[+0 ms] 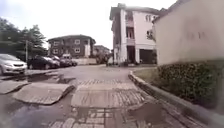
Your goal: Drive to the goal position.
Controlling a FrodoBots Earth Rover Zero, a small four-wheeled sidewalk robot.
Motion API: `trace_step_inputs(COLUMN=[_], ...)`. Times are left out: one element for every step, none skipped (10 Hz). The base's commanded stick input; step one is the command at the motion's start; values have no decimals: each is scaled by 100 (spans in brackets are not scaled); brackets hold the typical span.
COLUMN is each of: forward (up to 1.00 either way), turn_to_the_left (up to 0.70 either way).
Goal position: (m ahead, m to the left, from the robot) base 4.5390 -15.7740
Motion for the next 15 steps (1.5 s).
trace_step_inputs(forward=[69, 69, 69, 69, 69, 69, 69, 69, 69, 69, 69, 69, 69, 69, 69], turn_to_the_left=[3, 3, 3, 3, 3, 3, 3, 3, 3, 3, 3, 3, 3, 3, 3])
